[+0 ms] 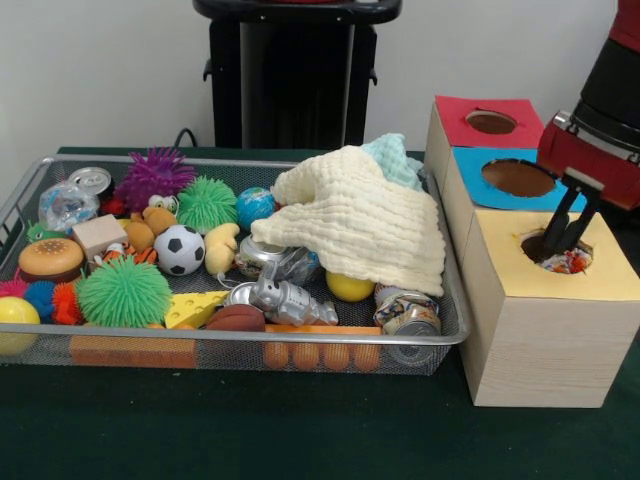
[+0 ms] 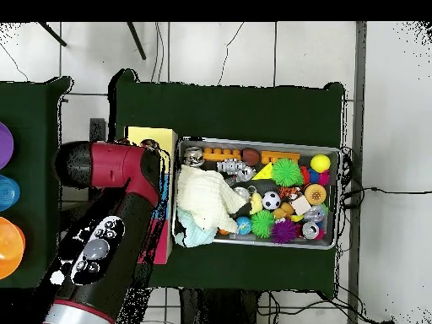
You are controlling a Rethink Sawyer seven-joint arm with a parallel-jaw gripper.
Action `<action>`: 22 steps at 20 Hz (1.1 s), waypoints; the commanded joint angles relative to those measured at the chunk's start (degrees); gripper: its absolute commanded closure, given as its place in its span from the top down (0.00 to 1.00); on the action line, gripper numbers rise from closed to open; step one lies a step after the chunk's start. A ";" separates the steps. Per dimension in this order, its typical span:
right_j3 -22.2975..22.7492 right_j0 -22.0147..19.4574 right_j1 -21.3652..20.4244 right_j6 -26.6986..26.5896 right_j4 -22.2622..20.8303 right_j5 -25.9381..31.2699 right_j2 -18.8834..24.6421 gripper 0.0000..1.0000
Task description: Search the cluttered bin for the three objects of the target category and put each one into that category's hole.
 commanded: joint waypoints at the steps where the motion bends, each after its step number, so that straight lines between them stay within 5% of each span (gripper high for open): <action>1: 2.48 -1.33 3.90 12.00 2.30 -5.10 8.93 0.00; 6: 3.51 -0.78 4.47 13.13 3.31 -6.10 9.91 0.00; 13: 1.73 0.78 4.64 14.74 2.72 -2.22 5.80 0.00; 22: -0.73 -0.05 -5.60 8.86 -0.44 11.95 1.81 0.00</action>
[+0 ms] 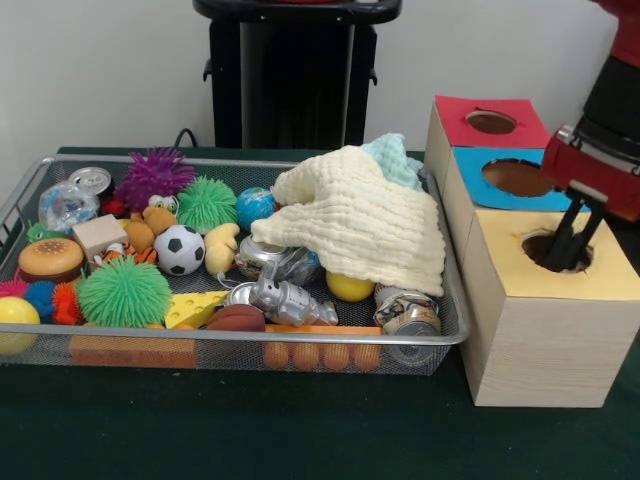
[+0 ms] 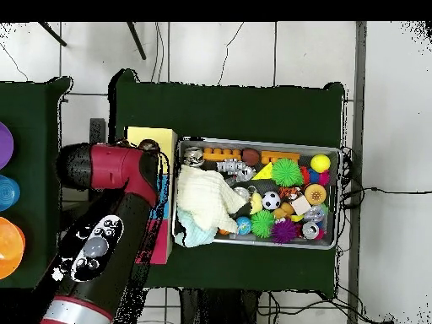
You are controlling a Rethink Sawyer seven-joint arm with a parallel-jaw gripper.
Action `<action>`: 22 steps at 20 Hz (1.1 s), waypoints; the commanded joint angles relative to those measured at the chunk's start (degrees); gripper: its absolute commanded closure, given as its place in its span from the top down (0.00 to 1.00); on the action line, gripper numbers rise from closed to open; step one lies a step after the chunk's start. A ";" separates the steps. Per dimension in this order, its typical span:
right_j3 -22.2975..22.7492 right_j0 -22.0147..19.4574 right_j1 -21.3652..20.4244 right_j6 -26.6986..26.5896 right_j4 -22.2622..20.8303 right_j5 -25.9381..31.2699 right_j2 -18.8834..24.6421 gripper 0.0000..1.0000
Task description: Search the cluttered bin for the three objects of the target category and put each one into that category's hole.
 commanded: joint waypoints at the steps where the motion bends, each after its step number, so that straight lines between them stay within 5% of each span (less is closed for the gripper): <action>1: -1.00 -0.90 -7.02 8.20 -1.57 14.22 1.67 0.00; 10: -1.52 -4.11 -11.01 2.46 -3.78 17.31 2.06 0.00; 22: 2.48 -8.83 -12.63 -3.89 -7.34 7.44 5.27 0.00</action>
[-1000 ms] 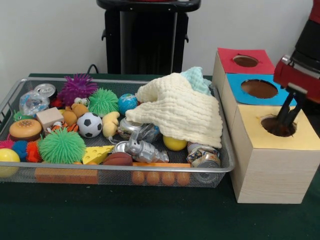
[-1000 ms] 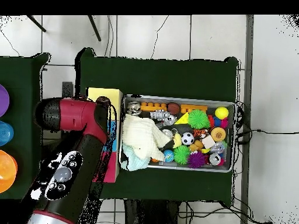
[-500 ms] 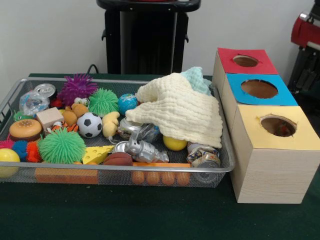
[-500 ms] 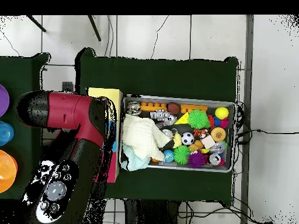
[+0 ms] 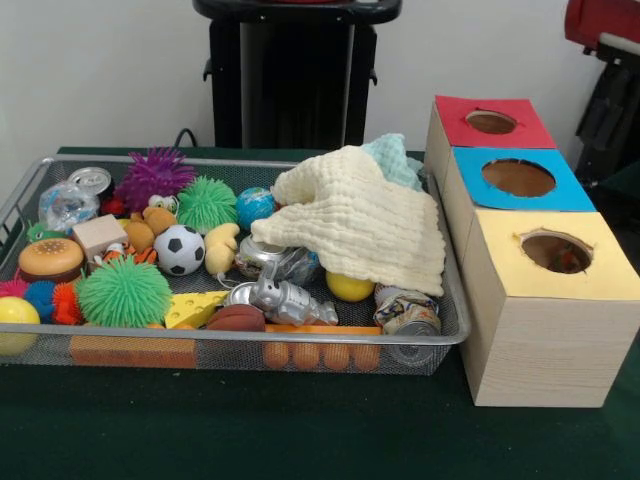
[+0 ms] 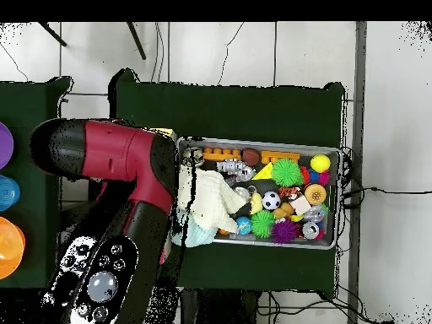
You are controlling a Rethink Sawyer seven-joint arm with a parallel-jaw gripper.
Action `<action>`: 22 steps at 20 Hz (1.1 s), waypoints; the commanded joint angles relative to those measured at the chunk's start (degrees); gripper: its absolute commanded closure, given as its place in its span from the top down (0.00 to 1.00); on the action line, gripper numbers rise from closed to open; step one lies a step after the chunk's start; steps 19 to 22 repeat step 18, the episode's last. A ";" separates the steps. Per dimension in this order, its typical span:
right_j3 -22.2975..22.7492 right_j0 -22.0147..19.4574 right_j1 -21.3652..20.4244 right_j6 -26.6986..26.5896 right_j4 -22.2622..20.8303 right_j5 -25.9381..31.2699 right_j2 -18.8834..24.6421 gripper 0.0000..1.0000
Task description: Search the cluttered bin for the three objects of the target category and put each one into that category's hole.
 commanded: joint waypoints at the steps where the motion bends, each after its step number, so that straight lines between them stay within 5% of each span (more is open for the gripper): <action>1: 4.42 -4.59 -0.97 -4.31 -6.23 -4.31 6.46 0.00; 8: 4.53 -7.68 -4.14 -7.50 -9.77 -4.08 8.92 0.00; 22: 2.78 -8.59 -6.71 -5.70 -13.71 -1.04 9.25 0.00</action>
